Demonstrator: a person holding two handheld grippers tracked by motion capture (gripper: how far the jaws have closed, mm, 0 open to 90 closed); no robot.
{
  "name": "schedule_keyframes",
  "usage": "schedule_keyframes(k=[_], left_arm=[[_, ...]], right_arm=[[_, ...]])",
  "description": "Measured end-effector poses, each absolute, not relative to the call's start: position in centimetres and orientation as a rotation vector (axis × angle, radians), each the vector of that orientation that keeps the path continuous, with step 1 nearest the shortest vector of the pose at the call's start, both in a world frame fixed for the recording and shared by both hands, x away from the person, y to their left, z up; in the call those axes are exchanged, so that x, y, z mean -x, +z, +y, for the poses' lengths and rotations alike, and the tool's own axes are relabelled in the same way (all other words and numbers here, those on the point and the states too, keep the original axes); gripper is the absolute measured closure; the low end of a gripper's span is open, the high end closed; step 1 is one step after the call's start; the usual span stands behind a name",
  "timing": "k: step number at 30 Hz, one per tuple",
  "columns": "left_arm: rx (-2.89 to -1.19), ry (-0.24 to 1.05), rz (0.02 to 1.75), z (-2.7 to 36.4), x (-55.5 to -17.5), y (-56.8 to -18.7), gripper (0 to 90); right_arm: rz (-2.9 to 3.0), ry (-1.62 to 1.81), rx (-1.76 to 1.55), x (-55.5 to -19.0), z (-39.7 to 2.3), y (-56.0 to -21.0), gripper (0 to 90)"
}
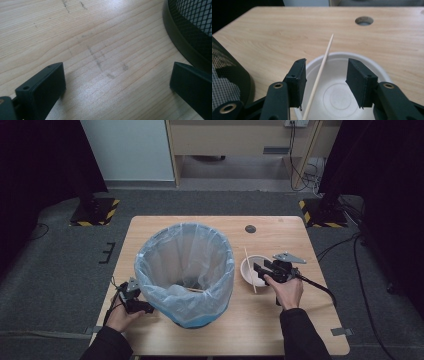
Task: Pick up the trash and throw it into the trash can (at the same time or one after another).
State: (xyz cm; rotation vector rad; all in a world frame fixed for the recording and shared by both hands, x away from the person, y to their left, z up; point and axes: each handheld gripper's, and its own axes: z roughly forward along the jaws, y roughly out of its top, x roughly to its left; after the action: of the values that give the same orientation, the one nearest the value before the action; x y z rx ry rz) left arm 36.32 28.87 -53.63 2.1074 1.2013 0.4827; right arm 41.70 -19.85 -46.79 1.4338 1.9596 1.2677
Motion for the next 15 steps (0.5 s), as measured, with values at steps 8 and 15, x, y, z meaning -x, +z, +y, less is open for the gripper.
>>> schedule_keyframes(k=[8, 15], left_arm=[[-2.107, 0.483, 1.201, 28.9, -36.3, -53.6, 0.0], [-2.107, 0.483, 1.201, 28.9, -36.3, -53.6, 0.0]], right_arm=[[2.038, 1.207, -1.453, -42.0, -18.9, -48.2, 53.8], [2.084, 1.170, -1.464, -42.2, -18.3, -49.0, 56.3]])
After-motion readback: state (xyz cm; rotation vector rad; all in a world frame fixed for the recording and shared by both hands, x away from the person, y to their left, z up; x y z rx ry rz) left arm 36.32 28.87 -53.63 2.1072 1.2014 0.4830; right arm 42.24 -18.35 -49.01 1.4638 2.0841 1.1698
